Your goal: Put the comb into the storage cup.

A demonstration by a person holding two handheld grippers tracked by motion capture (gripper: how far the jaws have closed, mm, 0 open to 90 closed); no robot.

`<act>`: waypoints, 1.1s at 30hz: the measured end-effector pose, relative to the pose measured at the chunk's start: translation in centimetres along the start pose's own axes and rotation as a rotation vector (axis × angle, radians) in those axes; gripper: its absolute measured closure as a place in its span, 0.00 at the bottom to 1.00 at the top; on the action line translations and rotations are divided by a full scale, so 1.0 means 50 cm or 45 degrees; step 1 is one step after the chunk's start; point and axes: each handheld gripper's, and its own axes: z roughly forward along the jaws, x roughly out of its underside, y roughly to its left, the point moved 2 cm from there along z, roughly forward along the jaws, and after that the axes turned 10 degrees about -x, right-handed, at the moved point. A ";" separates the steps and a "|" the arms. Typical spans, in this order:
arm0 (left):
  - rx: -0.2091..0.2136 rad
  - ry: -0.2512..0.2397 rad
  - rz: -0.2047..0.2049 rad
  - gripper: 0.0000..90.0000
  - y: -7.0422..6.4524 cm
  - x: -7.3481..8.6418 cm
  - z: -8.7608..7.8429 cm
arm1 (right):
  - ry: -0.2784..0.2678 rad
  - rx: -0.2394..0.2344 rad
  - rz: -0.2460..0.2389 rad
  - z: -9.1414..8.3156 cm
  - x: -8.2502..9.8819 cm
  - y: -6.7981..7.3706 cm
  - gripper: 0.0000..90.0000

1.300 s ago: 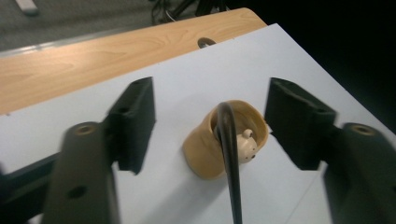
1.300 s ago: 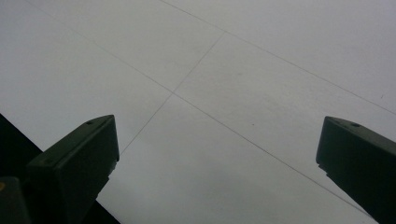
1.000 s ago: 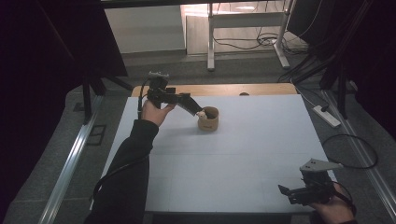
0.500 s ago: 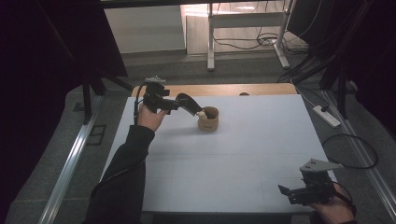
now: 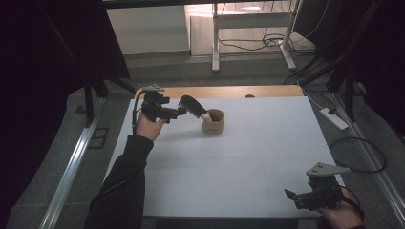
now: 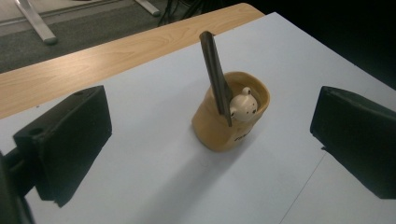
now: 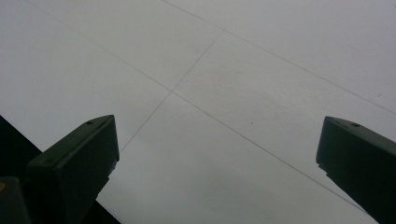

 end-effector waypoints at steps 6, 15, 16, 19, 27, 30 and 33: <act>0.001 -0.008 0.007 0.00 0.000 0.018 -0.001 | 0.002 0.002 0.002 0.000 0.000 0.000 0.00; 0.024 -0.031 -0.011 0.00 0.002 0.042 -0.004 | 0.004 0.005 0.002 0.000 0.000 0.000 0.00; 0.029 -0.032 -0.012 0.00 0.001 0.043 -0.004 | 0.004 0.005 0.001 0.000 0.000 0.001 0.00; 0.037 -0.036 -0.012 0.00 0.000 0.047 -0.007 | 0.006 0.006 -0.001 0.001 0.000 0.000 0.00; 0.046 -0.040 -0.012 0.00 -0.005 0.060 -0.009 | 0.008 0.003 -0.003 0.001 0.000 0.001 0.00; 0.025 -0.031 -0.003 0.00 -0.007 0.064 -0.009 | 0.008 0.001 -0.005 0.001 0.000 0.001 0.00; 0.015 -0.033 -0.015 0.00 -0.008 0.067 -0.011 | 0.010 -0.002 -0.005 0.001 0.000 0.001 0.00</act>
